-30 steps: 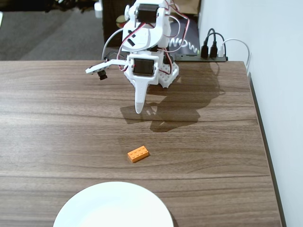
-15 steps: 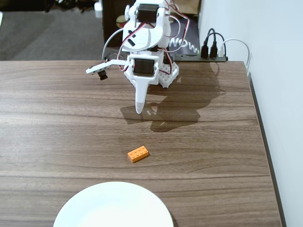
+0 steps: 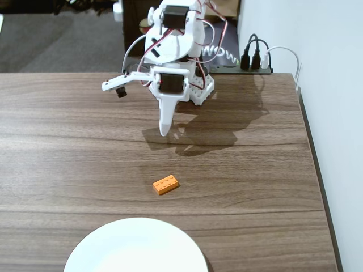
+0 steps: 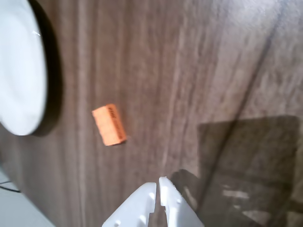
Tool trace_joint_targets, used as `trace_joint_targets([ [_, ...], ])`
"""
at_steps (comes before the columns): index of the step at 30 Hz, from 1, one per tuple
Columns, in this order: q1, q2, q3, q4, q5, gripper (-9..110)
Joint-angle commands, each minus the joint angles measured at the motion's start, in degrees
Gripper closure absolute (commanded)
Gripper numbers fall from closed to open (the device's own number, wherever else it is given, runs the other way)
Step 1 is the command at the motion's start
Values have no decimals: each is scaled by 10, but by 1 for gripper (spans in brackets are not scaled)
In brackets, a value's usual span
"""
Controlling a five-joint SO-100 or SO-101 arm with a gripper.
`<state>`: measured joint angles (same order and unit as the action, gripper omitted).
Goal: Grasp a lego block and put it on the plate.
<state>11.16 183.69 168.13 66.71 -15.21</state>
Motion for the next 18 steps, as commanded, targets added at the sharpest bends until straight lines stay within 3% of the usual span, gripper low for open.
trace_joint_targets([
  [1, 13, -74, -54, -24, -14, 101],
  [18, 48, -409, -250, -41, -153, 101],
])
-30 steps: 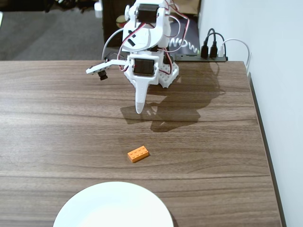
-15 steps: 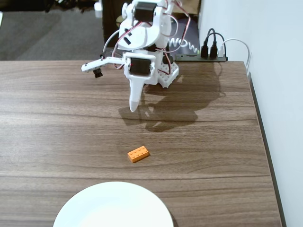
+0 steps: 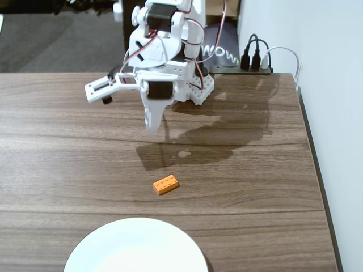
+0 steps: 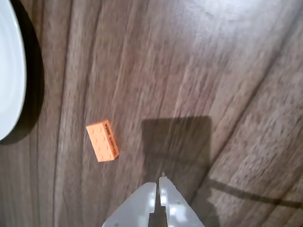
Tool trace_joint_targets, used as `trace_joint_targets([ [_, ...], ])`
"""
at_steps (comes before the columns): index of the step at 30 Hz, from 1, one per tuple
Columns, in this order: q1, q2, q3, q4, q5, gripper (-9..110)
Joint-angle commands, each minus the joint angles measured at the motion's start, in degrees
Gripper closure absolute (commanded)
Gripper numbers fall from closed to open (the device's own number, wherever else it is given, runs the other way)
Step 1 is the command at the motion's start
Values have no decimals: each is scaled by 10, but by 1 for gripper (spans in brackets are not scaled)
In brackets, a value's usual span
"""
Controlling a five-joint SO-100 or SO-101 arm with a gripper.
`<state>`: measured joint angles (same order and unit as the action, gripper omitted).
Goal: Grasp a lego block and put it on the plate.
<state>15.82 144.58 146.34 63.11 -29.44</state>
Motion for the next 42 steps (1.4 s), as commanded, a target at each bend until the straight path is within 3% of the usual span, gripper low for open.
trace_joint_targets([
  [1, 2, -25, -37, -5, -13, 101],
  [16, -25, -123, -120, -6, -134, 101],
  [27, -63, -178, -142, -25, -145, 101],
  [42, -66, -193, -158, -34, -242, 101],
])
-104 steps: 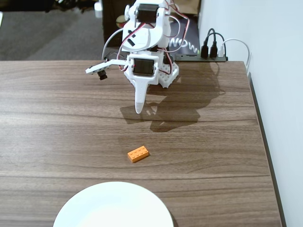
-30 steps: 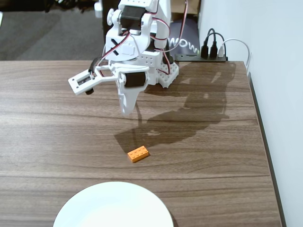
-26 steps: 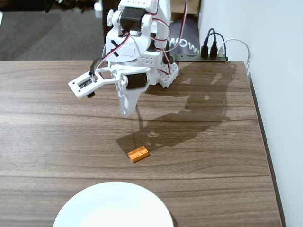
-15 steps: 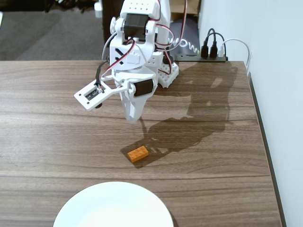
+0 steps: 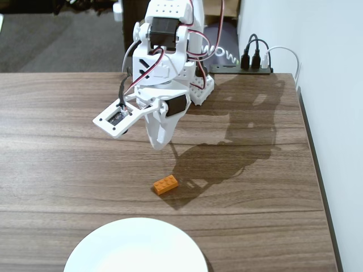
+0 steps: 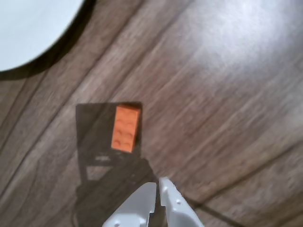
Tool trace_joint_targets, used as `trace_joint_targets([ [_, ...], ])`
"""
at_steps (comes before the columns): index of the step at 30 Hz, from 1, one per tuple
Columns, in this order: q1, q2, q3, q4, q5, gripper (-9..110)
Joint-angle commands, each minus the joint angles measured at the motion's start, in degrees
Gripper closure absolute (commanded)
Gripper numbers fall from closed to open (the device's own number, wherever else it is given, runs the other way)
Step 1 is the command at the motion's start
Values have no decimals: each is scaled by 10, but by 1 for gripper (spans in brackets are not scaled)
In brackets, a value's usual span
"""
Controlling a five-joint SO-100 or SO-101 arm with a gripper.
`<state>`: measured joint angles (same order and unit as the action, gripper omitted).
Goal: Grasp a lego block and put it on the plate.
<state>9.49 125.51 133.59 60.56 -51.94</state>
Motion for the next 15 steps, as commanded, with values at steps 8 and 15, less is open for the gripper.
trace_joint_targets([
  [8, 22, -57, -64, -45, -33, 101],
  [15, 51, -88, -64, -79, -15, 101],
])
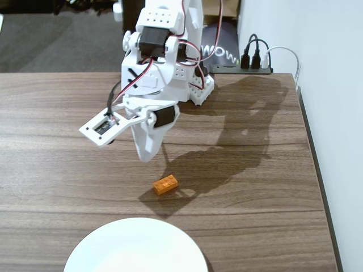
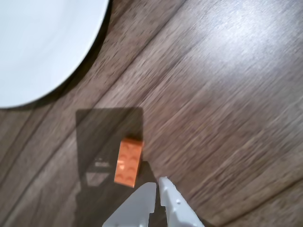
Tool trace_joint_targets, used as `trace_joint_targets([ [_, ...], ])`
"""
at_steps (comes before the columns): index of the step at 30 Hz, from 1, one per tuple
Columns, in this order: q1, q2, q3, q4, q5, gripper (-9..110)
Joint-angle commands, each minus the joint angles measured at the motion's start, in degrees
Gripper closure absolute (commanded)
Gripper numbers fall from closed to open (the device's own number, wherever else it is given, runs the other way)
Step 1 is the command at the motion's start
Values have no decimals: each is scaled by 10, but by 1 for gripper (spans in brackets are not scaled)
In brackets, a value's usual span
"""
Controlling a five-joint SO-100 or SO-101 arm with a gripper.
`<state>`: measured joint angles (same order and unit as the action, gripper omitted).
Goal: Grasp a lego block and put it on the plate.
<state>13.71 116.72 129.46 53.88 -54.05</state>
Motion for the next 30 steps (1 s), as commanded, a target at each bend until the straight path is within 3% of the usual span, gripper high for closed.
trace_joint_targets([
  [1, 13, -3, -25, -15, 11, 101],
  [21, -10, -6, -38, 33, 75, 100],
  [30, -22, -23, -54, 64, 139, 80],
])
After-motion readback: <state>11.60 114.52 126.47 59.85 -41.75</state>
